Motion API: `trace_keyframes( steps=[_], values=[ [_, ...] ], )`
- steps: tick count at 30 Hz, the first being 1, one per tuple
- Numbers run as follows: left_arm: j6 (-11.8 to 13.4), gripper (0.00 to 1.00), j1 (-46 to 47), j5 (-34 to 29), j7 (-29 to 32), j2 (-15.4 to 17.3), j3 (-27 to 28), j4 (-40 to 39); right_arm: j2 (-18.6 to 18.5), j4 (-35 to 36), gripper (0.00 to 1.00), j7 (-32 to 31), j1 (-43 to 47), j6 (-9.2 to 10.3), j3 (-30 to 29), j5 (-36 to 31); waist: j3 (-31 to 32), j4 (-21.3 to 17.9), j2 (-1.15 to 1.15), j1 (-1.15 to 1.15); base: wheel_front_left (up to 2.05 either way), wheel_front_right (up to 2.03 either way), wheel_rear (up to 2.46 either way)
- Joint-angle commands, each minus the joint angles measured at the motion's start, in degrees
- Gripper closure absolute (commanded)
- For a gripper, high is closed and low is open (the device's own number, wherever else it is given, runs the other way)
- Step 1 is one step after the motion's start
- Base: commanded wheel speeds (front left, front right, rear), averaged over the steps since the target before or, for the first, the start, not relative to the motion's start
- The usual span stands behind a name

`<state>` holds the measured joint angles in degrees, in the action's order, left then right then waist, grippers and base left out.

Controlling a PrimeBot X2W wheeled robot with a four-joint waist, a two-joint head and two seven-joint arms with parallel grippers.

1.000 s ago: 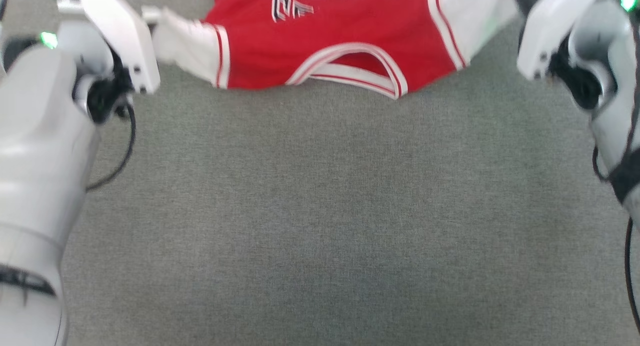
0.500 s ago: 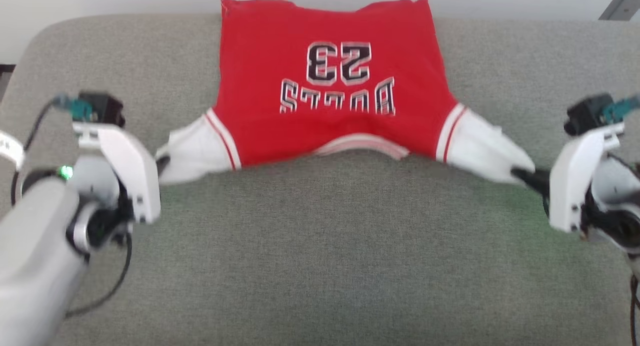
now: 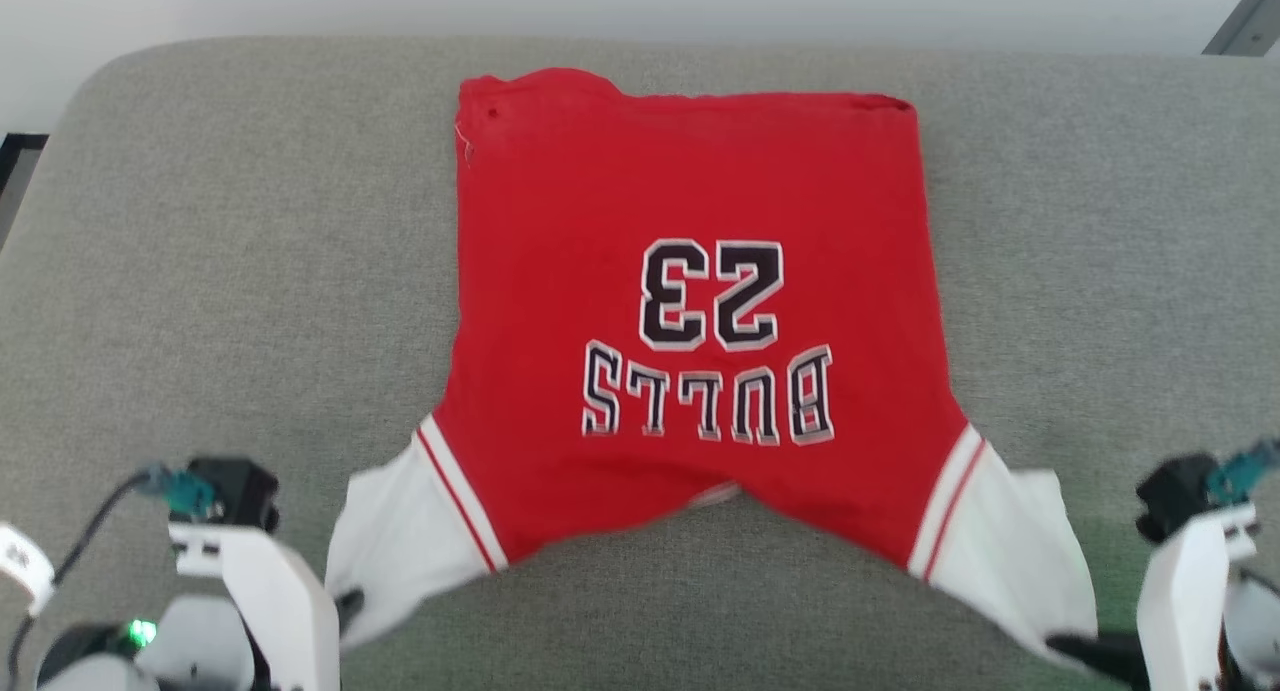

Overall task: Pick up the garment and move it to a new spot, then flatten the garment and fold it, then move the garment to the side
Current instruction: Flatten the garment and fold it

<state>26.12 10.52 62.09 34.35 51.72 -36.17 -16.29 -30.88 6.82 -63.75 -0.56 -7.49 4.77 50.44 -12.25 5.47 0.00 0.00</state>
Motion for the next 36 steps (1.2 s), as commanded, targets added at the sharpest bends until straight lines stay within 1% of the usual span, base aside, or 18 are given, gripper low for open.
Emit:
trace_keyframes(
  steps=[1, 4, 6, 8, 9, 10, 11, 12, 13, 16, 19, 22, 23, 26, 29, 30, 31, 36],
  values=[
    [0.9, 1.0, -1.8, 0.7, 0.2, 0.6, -0.1, -1.4, 1.4, 1.9, 1.0, -1.9, 2.6, 0.0, -1.7, -1.2, -0.4, 0.2, 0.0, 0.0, 0.0, 0.0, 0.0],
    [2.0, 1.0, -4.2, 1.2, -0.4, 0.5, -0.4, -2.8, 4.9, 5.2, 1.0, -3.9, 6.7, 0.01, -5.2, -3.8, -1.4, 0.6, 0.0, 0.0, 0.0, 0.0, 0.0],
    [1.8, 1.0, -4.7, 1.5, -0.9, -0.4, -0.6, -2.7, 7.2, 6.0, 1.0, -3.9, 8.1, 0.0, -6.5, -6.3, -2.0, 0.9, 0.0, 0.0, 0.0, 0.0, 0.0],
    [1.2, 1.0, -4.6, 1.5, -1.5, -1.2, -0.8, -1.9, 8.9, 5.6, 1.0, -2.4, 8.1, 0.01, -7.1, -9.0, -2.6, 1.0, 0.0, 0.0, 0.0, 0.0, 0.0],
    [0.9, 1.0, -4.2, 1.2, -1.9, -1.7, -0.9, -1.5, 9.7, 5.0, 0.86, -1.6, 7.8, 0.01, -7.1, -10.2, -2.9, 1.1, 0.0, 0.0, 0.0, 0.0, 0.0],
    [0.4, 1.0, -3.8, 1.3, -2.3, -2.6, -0.9, -1.2, 10.4, 4.6, 0.44, -0.6, 7.2, 0.0, -7.1, -11.4, -3.2, 1.1, 0.0, 0.0, 0.0, 0.0, 0.0],
    [-0.1, 1.0, -3.4, 1.4, -2.8, -3.3, -0.9, -0.8, 10.7, 4.2, 0.11, 0.4, 6.6, 0.0, -6.8, -12.6, -3.5, 1.1, 0.0, 0.0, 0.0, 0.0, 0.0],
    [-0.1, 1.0, -3.4, 1.4, -2.8, -3.3, -0.9, -0.8, 10.7, 4.2, 0.11, 0.4, 6.6, 0.0, -6.8, -12.6, -3.5, 1.1, 0.0, 0.0, 0.0, 0.0, 0.0],
    [-0.5, 1.0, -3.0, 1.1, -3.1, -3.6, -1.0, -0.3, 10.9, 3.9, 0.0, 1.2, 6.2, 0.0, -6.4, -13.3, -3.7, 1.2, 0.0, 0.0, 0.0, 0.0, 0.0],
    [-1.7, 1.0, -2.3, 0.6, -4.3, -4.8, -1.0, 0.7, 11.2, 4.9, 0.0, 2.5, 4.4, 0.02, -6.5, -14.6, -4.3, 1.2, 0.0, 0.0, 0.0, 0.0, 0.0],
    [-2.6, 1.0, -1.5, 0.4, -5.4, -5.8, -0.9, 1.2, 10.7, 9.1, 0.0, 2.9, 2.7, 0.01, -7.6, -15.2, -4.9, 1.5, 0.0, 0.0, 0.0, 0.0, 0.0],
    [-3.2, 1.0, -0.9, 0.0, -6.0, -6.2, -0.8, 1.6, 11.5, 13.6, 0.0, 4.2, -0.8, 0.0, -10.0, -16.6, -5.6, 1.8, 0.0, 0.0, 0.0, 0.0, 0.0],
    [-3.4, 1.0, -0.7, -0.1, -6.2, -6.5, -0.9, 1.5, 12.3, 14.6, 0.0, 4.9, -2.3, 0.0, -10.9, -17.2, -6.0, 2.1, 0.0, 0.0, 0.0, 0.0, 0.0],
    [-4.1, 1.0, 0.3, -0.5, -6.6, -7.3, -1.0, 1.7, 14.0, 15.3, 0.0, 7.5, -8.2, 0.0, -12.2, -20.7, -7.0, 3.0, 0.0, 0.0, 0.0, 0.0, 0.0],
    [-5.0, 1.0, 1.5, -0.8, -6.6, -8.0, -1.4, 2.0, 14.4, 12.4, 0.0, 10.8, -15.4, 0.0, -11.4, -24.1, -8.2, 4.2, 0.0, 0.0, 0.0, 0.0, 0.0],
    [-5.2, 1.0, 2.0, -0.7, -6.6, -8.3, -1.6, 2.1, 15.1, 10.4, 0.0, 11.9, -17.8, 0.01, -11.5, -24.8, -8.6, 4.7, 0.0, 0.0, 0.0, 0.0, 0.0],
    [-5.6, 1.0, 2.4, -0.9, -6.5, -8.6, -1.8, 2.2, 15.0, 8.6, 0.0, 12.9, -20.4, 0.0, -11.3, -25.7, -8.9, 5.3, 0.0, 0.0, 0.0, 0.0, 0.0],
    [-7.2, 1.0, 4.9, -1.8, -6.6, -10.2, -2.7, 3.0, 13.4, -5.1, 0.0, 15.8, -32.3, 0.0, -9.4, -28.5, -10.8, 8.4, 0.0, 0.0, 0.0, 0.0, 0.0]
  ],
)
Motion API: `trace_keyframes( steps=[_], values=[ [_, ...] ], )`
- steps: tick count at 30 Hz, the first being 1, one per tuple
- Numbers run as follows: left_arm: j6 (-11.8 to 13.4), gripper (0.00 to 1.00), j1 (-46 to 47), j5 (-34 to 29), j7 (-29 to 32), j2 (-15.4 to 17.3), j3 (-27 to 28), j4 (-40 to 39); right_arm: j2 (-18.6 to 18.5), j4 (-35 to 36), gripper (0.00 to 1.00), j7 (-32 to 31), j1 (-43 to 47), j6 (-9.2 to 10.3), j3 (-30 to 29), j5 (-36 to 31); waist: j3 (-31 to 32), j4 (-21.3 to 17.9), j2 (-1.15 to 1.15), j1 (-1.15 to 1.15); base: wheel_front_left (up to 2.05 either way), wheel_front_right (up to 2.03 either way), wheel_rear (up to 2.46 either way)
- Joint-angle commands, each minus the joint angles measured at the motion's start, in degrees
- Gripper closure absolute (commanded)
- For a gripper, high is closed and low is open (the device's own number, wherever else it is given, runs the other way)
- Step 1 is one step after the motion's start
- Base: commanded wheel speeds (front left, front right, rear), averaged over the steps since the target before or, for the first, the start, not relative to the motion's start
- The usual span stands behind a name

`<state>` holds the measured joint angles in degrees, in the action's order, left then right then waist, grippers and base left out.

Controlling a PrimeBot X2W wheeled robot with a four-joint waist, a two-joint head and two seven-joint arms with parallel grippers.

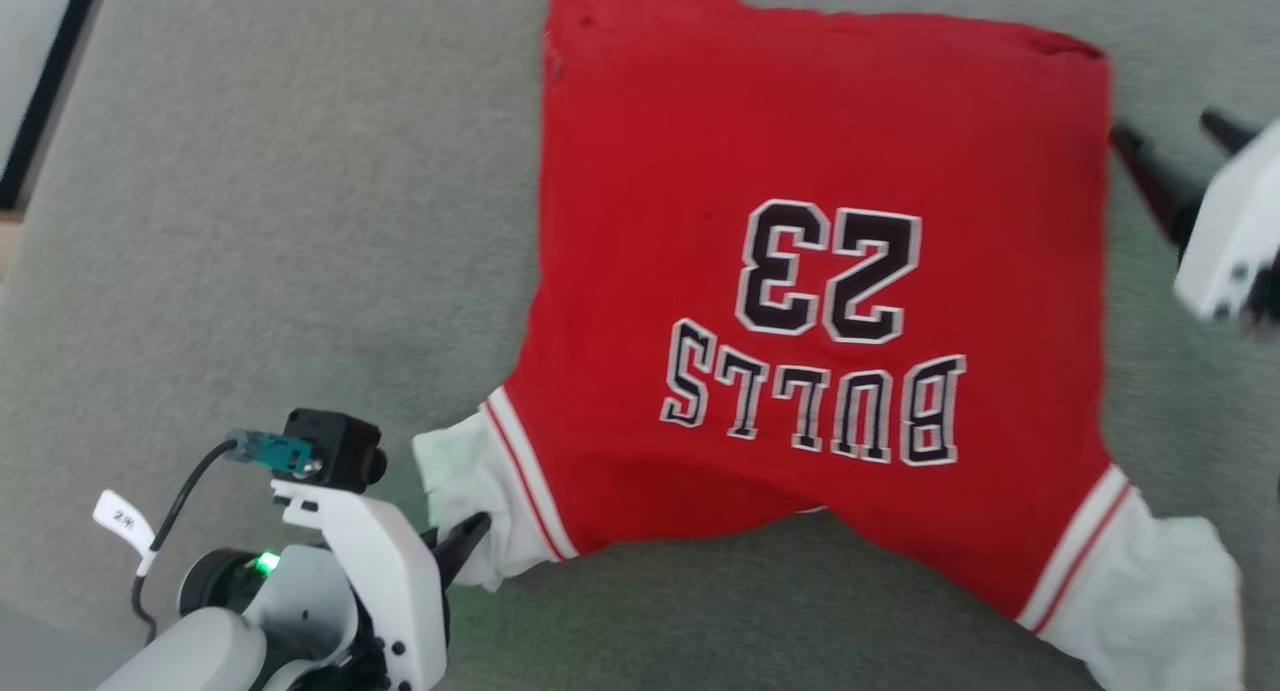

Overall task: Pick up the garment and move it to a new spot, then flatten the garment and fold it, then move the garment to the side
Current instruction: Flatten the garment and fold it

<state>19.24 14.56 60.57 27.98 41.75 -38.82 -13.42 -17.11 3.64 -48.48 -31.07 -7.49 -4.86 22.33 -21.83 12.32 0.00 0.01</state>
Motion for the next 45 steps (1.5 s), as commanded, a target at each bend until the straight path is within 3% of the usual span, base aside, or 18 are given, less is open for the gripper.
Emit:
trace_keyframes(
  steps=[1, 4, 9, 16, 17, 18, 19, 21, 27, 33, 39, 45],
  values=[
    [-0.6, 1.0, 1.2, -0.4, -0.4, -0.7, -0.2, 0.4, -0.8, -4.8, 0.0, 0.9, -4.1, 0.0, 0.5, -1.0, -1.7, 2.2, 0.0, -0.01, 0.0, 0.0, 0.0],
    [-1.8, 1.0, 2.7, -0.8, -0.5, -2.0, -0.9, 1.2, -2.5, -17.0, 0.0, 1.7, -12.2, 0.01, 1.1, -3.0, -3.2, 4.6, 0.0, -0.01, 0.0, 0.0, 0.0],
    [-3.3, 1.0, 4.2, -1.0, -0.3, -3.7, -1.9, 2.7, -3.6, -30.8, 0.0, -0.7, -19.5, 0.0, 0.6, -5.4, -4.3, 7.5, 0.0, -0.01, 0.0, 0.0, 0.0],
    [-5.0, 1.0, 5.5, -0.8, -0.2, -5.5, -2.9, 5.1, -2.0, -47.1, 0.0, -8.8, -22.8, 0.0, 0.4, -7.2, -5.0, 9.5, 0.0, -0.01, 0.0, 0.0, 0.0],
    [-5.1, 1.0, 5.6, -0.8, -0.1, -5.6, -2.9, 5.4, -1.8, -48.7, 0.24, -10.7, -22.4, 0.0, 1.3, -7.6, -5.0, 9.5, 0.0, -0.01, 0.0, 0.0, 0.0],
    [-5.1, 1.0, 5.7, -0.7, -0.2, -5.8, -2.9, 5.6, -2.0, -49.7, 0.66, -11.9, -22.2, 0.0, 2.5, -7.9, -5.0, 9.5, 0.0, -0.01, 0.0, 0.0, 0.0],
    [-5.2, 1.0, 5.9, -0.6, -0.3, -5.9, -2.8, 5.9, -2.4, -50.3, 1.0, -12.9, -22.3, 0.0, 3.2, -8.0, -5.0, 9.4, 0.0, -0.01, 0.0, 0.0, 0.0],
    [-5.2, 1.0, 6.0, -0.5, -0.5, -5.9, -2.7, 6.1, -2.9, -50.5, 1.0, -13.4, -22.4, 0.0, 3.9, -7.9, -4.9, 9.2, 0.0, -0.01, 0.0, 0.0, 0.0],
    [-4.9, 1.0, 5.3, 0.3, -1.3, -5.0, -1.3, 6.8, -5.3, -45.0, 1.0, -12.0, -24.0, 0.01, 8.2, -4.0, -4.1, 6.3, 0.0, -0.01, 0.0, 0.0, 0.0],
    [-3.7, 1.0, 3.7, 1.1, -2.2, -2.8, 0.8, 6.3, -8.2, -32.8, 1.0, -11.7, -21.1, 0.01, 13.8, 4.3, -2.3, 1.4, 0.0, -0.01, 0.0, 0.0, 0.0],
    [-2.4, 1.0, 2.2, 1.4, -2.5, 0.0, 2.6, 4.8, -11.0, -18.5, 1.0, -13.7, -11.8, 0.01, 15.1, 10.5, -0.6, -3.6, 0.0, -0.01, 0.0, 0.0, 0.0],
    [-1.3, 1.0, 1.3, 1.6, -2.4, 1.6, 3.4, 3.1, -12.2, -3.4, 1.0, -18.4, 1.6, 0.01, 11.8, 13.8, 0.7, -7.3, 0.0, -0.01, 0.0, 0.0, 0.0]
  ],
)
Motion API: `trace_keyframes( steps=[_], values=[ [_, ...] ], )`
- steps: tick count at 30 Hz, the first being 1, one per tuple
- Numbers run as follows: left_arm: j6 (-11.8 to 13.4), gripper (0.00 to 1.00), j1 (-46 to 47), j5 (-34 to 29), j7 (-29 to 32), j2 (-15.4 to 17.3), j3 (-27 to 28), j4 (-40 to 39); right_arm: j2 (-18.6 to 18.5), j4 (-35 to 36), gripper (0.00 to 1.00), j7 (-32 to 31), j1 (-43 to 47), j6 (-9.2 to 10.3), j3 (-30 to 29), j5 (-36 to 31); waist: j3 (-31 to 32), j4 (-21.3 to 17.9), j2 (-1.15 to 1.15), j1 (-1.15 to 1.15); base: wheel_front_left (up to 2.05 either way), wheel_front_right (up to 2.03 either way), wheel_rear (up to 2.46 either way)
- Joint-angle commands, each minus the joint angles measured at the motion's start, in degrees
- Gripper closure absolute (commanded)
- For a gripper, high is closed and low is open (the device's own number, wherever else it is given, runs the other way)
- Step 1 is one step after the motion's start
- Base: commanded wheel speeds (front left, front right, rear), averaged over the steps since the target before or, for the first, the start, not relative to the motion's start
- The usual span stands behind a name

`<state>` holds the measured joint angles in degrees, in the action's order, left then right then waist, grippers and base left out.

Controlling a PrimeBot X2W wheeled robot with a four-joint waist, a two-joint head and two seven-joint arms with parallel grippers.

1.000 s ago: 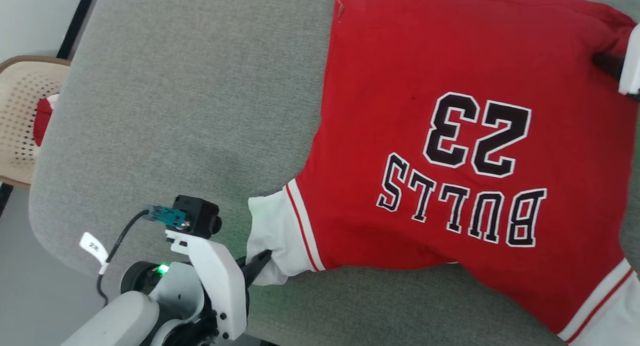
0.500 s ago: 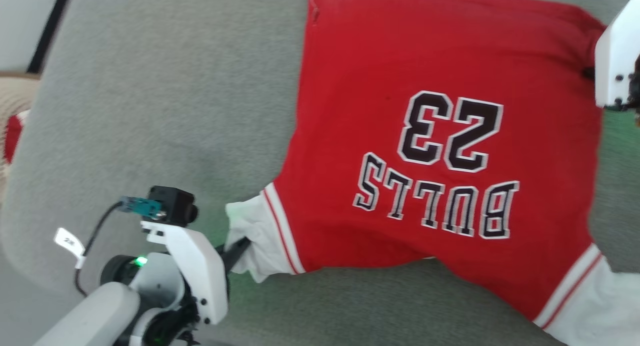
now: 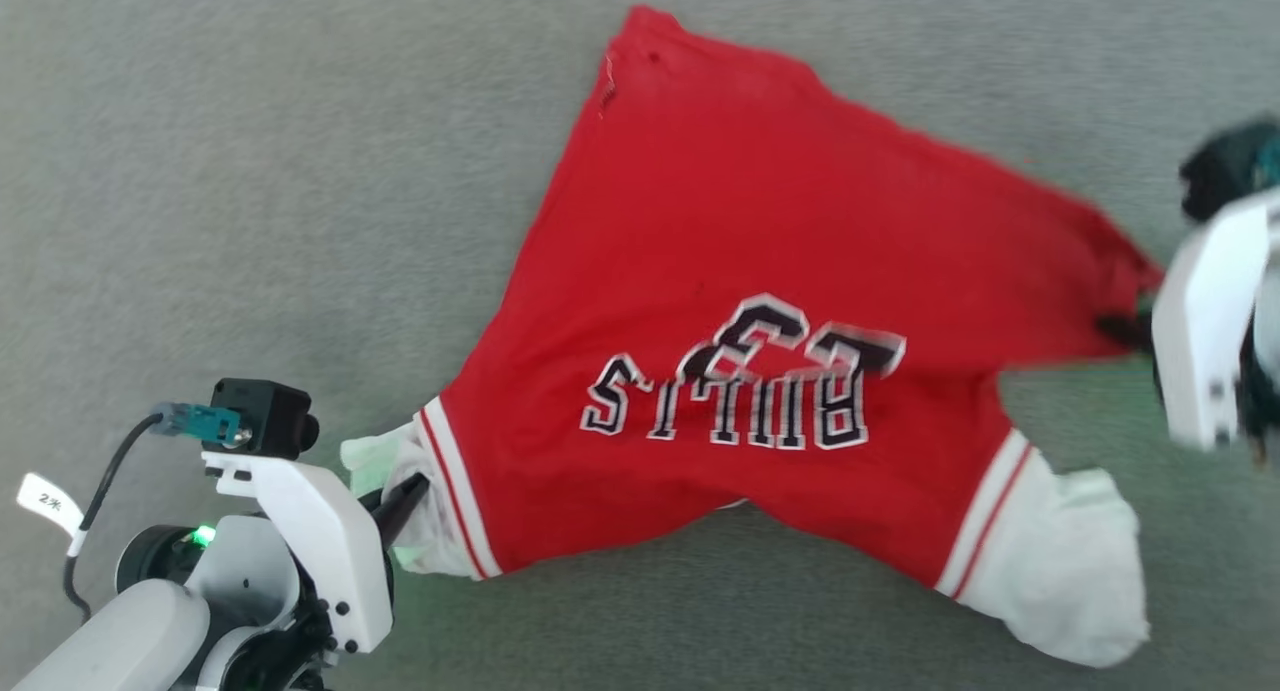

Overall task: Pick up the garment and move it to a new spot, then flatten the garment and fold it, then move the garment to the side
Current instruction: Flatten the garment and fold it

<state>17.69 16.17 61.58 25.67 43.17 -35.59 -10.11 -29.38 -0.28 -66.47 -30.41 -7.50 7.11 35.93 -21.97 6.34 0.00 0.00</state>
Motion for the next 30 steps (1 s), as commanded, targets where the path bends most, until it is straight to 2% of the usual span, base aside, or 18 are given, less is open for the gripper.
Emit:
trace_keyframes(
  steps=[1, 4, 8, 11, 14, 15, 16, 17, 18, 23, 27, 30],
  values=[
    [0.5, 1.0, -0.5, 0.6, 0.0, 0.4, 0.3, -0.4, 0.6, 3.0, 1.0, -1.2, 3.3, 0.02, -1.0, 0.5, 1.1, -1.9, 0.0, 0.0, 0.0, 0.0, 0.0],
    [0.9, 1.0, -1.0, 0.8, 0.1, 0.8, 0.5, -1.1, 2.5, 9.6, 1.0, -3.2, 10.9, 0.02, -4.5, 0.7, 1.3, -3.2, 0.0, 0.0, 0.0, 0.0, 0.0],
    [0.9, 1.0, -0.8, 0.8, 0.4, 1.1, 0.5, -1.6, 6.9, 15.6, 1.0, -4.0, 20.4, 0.02, -9.2, -0.6, 1.3, -4.1, 0.0, 0.0, 0.0, 0.0, 0.0],
    [1.0, 1.0, -0.4, 0.7, 0.4, 1.2, 0.6, -1.8, 10.8, 17.1, 1.0, -2.5, 25.7, 0.02, -11.2, -2.2, 1.0, -4.3, 0.0, 0.0, 0.0, 0.0, 0.0],
    [0.7, 1.0, 0.1, 0.6, 0.5, 0.9, 0.5, -1.6, 13.9, 14.4, 1.0, 1.5, 28.0, 0.02, -11.8, -4.4, 0.6, -4.3, 0.0, 0.0, 0.0, 0.0, 0.0],
    [0.6, 1.0, 0.2, 0.6, 0.5, 0.9, 0.4, -1.4, 14.3, 12.8, 0.89, 3.1, 28.0, 0.02, -11.5, -5.3, 0.5, -4.4, 0.0, 0.0, 0.0, 0.0, 0.0],
    [0.4, 1.0, 0.3, 0.6, 0.5, 0.8, 0.4, -1.2, 14.6, 11.0, 0.84, 4.6, 28.0, 0.02, -11.0, -5.8, 0.5, -4.4, 0.0, 0.0, 0.0, 0.0, 0.0],
    [0.4, 1.0, 0.4, 0.8, 0.5, 0.6, 0.4, -1.0, 15.0, 9.5, 0.59, 6.4, 27.7, 0.03, -10.8, -6.4, 0.5, -4.4, 0.0, 0.0, 0.0, 0.0, 0.0],
    [0.2, 1.0, 0.5, 0.9, 0.5, 0.6, 0.4, -0.8, 15.1, 8.3, 0.0, 7.8, 27.3, 0.05, -10.5, -7.1, 0.6, -4.3, 0.0, 0.0, 0.0, 0.0, 0.0],
    [0.1, 1.0, -0.1, 1.1, 0.2, 0.8, 0.5, -0.3, 14.5, 8.0, 0.0, 9.6, 26.7, 0.15, -9.9, -7.4, 1.2, -4.4, 0.0, 0.0, 0.0, 0.0, 0.0],
    [0.4, 1.0, -1.1, 1.0, 0.1, 1.0, 0.6, -0.5, 13.9, 14.1, 0.0, 7.7, 27.3, 0.04, -11.7, -6.6, 2.1, -4.4, 0.0, 0.0, 0.0, 0.0, 0.0],
    [0.6, 1.0, -1.4, 1.0, 0.1, 1.1, 0.5, -1.0, 14.9, 20.4, 0.0, 6.3, 27.2, 0.02, -14.2, -6.3, 2.6, -4.1, 0.0, 0.0, 0.0, 0.0, 0.0]
  ],
)
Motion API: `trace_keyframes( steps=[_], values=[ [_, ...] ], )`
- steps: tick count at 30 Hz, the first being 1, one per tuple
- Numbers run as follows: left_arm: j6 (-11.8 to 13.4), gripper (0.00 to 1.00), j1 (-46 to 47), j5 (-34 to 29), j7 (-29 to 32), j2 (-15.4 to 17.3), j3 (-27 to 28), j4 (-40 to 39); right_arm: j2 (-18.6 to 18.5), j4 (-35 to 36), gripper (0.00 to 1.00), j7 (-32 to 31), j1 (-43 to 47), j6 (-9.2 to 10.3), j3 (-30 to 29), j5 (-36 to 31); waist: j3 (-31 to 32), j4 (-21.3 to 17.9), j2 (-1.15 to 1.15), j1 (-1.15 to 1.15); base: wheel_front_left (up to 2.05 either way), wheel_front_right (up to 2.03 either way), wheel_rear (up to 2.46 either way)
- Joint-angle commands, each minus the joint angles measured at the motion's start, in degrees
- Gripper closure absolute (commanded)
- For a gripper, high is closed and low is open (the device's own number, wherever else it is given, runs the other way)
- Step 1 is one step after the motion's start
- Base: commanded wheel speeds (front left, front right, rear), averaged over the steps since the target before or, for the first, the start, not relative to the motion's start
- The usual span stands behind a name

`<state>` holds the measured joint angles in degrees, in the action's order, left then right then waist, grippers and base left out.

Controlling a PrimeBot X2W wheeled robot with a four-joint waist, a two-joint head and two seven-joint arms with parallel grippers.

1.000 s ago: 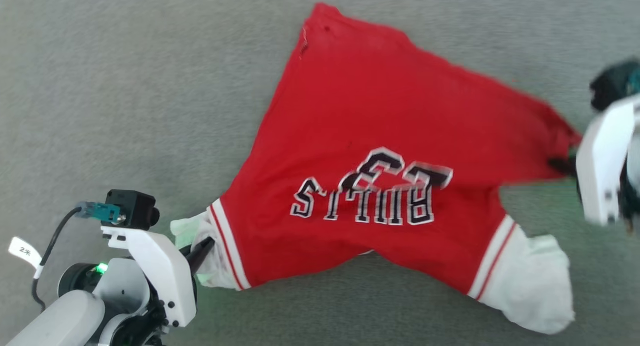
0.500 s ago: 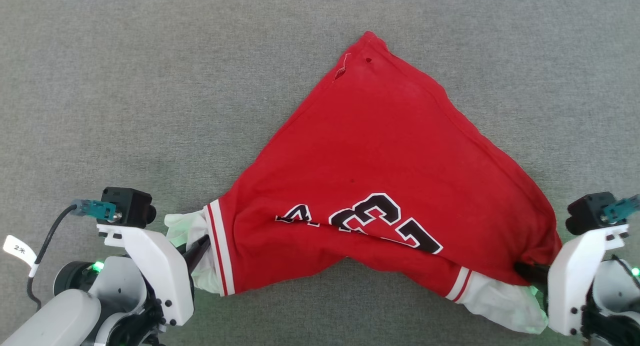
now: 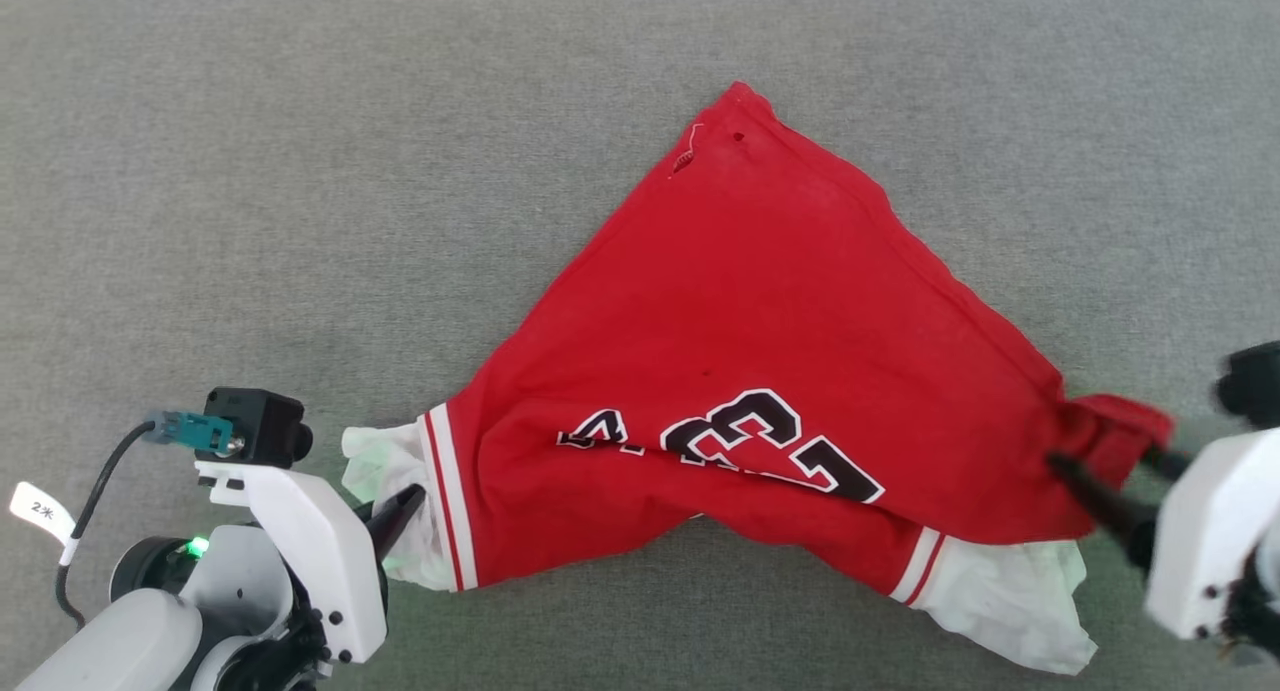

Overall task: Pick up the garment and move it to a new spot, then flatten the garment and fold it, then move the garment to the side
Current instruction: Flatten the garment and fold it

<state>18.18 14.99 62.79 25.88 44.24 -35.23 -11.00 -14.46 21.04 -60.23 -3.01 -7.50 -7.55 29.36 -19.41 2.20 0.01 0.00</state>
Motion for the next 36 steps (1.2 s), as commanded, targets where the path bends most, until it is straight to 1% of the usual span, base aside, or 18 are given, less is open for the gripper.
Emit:
trace_keyframes(
  steps=[1, 4, 6, 8, 11, 12, 14, 16, 18, 20, 21, 26, 31, 32, 33, 34, 36],
  values=[
    [0.1, 1.0, -0.3, -0.3, 0.0, 0.1, -0.1, -0.2, 0.5, 1.1, 0.0, -0.2, -0.5, 0.02, -0.6, -0.1, 0.1, 0.3, -0.01, 0.0, 0.0, 0.0, 0.0],
    [0.1, 1.0, 0.1, -0.8, 0.1, -0.1, -0.4, -0.5, 1.3, 6.3, 0.0, -0.6, -2.3, 0.02, -2.3, -1.6, 0.2, 1.0, -0.01, 0.0, 0.0, 0.0, 0.0],
    [-0.1, 1.0, 0.6, -0.9, 0.1, -0.5, -0.6, -0.6, 2.1, 7.8, 0.0, -0.1, -4.4, 0.02, -2.5, -2.3, 0.2, 1.7, -0.01, 0.0, 0.0, 0.0, 0.0],
    [-0.5, 1.0, 1.2, -1.2, 0.2, -1.0, -0.9, -0.6, 1.7, 7.7, 0.0, 0.9, -7.1, 0.02, -1.9, -3.2, 0.0, 2.5, -0.01, 0.0, 0.0, 0.0, 0.0],
    [-1.1, 1.0, 2.1, -1.4, 0.5, -2.0, -1.7, -0.3, 1.8, 5.4, 0.0, 3.2, -11.9, 0.01, -0.1, -4.2, -0.4, 4.2, -0.01, 0.0, 0.0, 0.0, 0.0],
    [-1.3, 1.0, 2.6, -1.3, 0.5, -2.4, -2.0, -0.2, 1.2, 4.3, 0.0, 4.1, -13.7, 0.02, 0.6, -4.9, -0.5, 4.9, -0.01, 0.0, 0.0, 0.0, 0.0],
    [-1.9, 1.0, 3.5, -1.8, 0.7, -3.2, -2.6, 0.2, 1.0, 1.1, 0.0, 6.0, -17.3, 0.02, 2.2, -5.2, -0.9, 6.4, -0.01, 0.0, 0.0, 0.0, 0.0],
    [-2.8, 1.0, 4.8, -2.2, 0.9, -4.3, -3.4, 0.6, -0.6, -2.5, 0.0, 7.5, -20.8, 0.01, 4.1, -6.1, -1.5, 8.2, -0.01, 0.0, 0.0, 0.0, 0.0],
    [-3.8, 1.0, 6.3, -2.8, 1.4, -5.5, -4.4, 1.4, -1.1, -6.8, 0.0, 8.5, -24.3, 0.02, 5.6, -5.5, -2.0, 10.2, -0.01, 0.0, 0.0, 0.0, 0.0],
    [-4.8, 1.0, 7.8, -3.3, 1.7, -6.8, -5.4, 2.4, -2.8, -11.2, 0.0, 9.4, -28.1, 0.01, 7.4, -6.0, -2.6, 12.1, -0.01, 0.0, 0.0, 0.0, 0.0],
    [-5.8, 1.0, 9.2, -3.7, 2.0, -8.0, -6.3, 3.6, -4.2, -16.0, 0.0, 9.9, -31.5, 0.01, 9.0, -6.2, -3.1, 13.7, -0.01, 0.0, 0.0, 0.0, 0.0],
    [-8.1, 1.0, 12.1, -4.5, 2.0, -10.9, -7.8, 6.3, -8.0, -29.9, 0.0, 10.9, -40.1, 0.02, 13.7, -4.8, -4.5, 17.5, -0.01, 0.0, 0.0, 0.0, 0.0],
    [-10.2, 1.0, 14.0, -4.6, 1.6, -13.2, -8.7, 8.8, -10.6, -42.2, 0.0, 8.3, -46.0, 0.01, 19.7, -3.1, -5.8, 20.5, -0.01, 0.0, 0.0, 0.0, 0.0],
    [-10.2, 1.0, 14.0, -4.6, 1.6, -13.2, -8.7, 8.8, -10.6, -42.2, 0.0, 8.3, -46.0, 0.01, 19.7, -3.1, -5.8, 20.5, -0.01, 0.0, 0.0, 0.0, 0.0],
    [-10.9, 1.0, 14.6, -4.6, 1.4, -13.8, -9.0, 9.8, -11.6, -45.9, 0.0, 6.1, -47.5, 0.01, 22.6, -1.4, -6.2, 21.4, -0.01, 0.0, 0.0, 0.0, 0.0],
    [-10.9, 1.0, 14.6, -4.6, 1.4, -13.8, -9.0, 9.8, -11.6, -45.9, 0.0, 6.1, -47.5, 0.01, 22.6, -1.4, -6.2, 21.4, -0.01, 0.0, 0.0, 0.0, 0.0],
    [-11.4, 1.0, 14.9, -4.6, 1.2, -14.3, -9.1, 10.8, -12.3, -49.7, 0.0, 3.3, -48.0, 0.01, 25.7, 0.1, -6.5, 21.9, -0.01, 0.0, 0.0, 0.0, 0.0]
  ],
)
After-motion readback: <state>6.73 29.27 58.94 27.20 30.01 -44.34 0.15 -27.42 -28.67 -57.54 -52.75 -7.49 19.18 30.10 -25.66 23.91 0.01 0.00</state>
